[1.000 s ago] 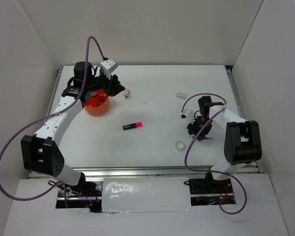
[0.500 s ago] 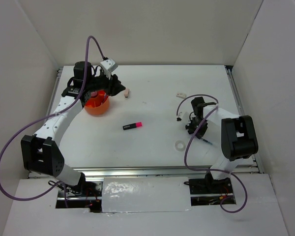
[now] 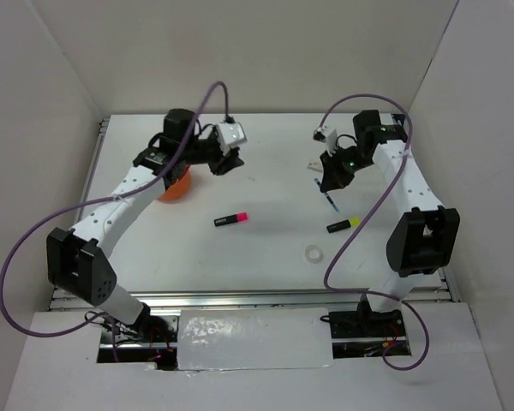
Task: Sort the stationery into containers
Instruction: Pick up the pen from the center of the board, then place the pen in the storage box.
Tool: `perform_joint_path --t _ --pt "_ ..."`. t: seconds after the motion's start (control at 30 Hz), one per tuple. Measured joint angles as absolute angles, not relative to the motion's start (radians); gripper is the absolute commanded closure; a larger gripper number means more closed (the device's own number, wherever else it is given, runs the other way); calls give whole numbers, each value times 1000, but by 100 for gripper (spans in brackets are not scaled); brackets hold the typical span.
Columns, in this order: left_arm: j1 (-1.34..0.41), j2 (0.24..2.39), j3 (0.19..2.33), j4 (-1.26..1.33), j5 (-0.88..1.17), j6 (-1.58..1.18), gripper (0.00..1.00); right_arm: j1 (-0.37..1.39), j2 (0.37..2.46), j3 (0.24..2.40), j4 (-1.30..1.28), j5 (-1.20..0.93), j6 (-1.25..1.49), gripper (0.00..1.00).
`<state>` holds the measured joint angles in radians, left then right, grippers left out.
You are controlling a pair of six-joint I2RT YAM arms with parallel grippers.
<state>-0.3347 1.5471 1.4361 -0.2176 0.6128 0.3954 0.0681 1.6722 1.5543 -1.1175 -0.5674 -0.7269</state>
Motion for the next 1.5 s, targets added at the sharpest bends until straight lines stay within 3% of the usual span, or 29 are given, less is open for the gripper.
perform_joint_path --t 0.1,0.3,0.53,0.83,1.17,1.4,1.5 --pt "-481 1504 1377 -258 544 596 45 86 1708 1599 -1195 -715 -704 100" --pt "-791 1267 1058 -205 425 973 44 139 1868 1599 -1284 -956 -673 100" --pt "-953 1243 926 -114 352 1185 45 160 1913 1574 -1302 -1119 -596 100" --pt "-1045 1328 877 37 313 1288 42 169 1936 1498 -1312 -1295 -513 100" --pt "-1066 1426 902 83 294 1320 39 185 1934 1474 -1312 -1301 -477 100" --pt "-1083 1469 939 108 279 1339 39 185 1933 1456 -1319 -1299 -429 100" --pt "-1093 1482 946 102 272 1340 44 185 1933 1456 -1320 -1299 -419 100"
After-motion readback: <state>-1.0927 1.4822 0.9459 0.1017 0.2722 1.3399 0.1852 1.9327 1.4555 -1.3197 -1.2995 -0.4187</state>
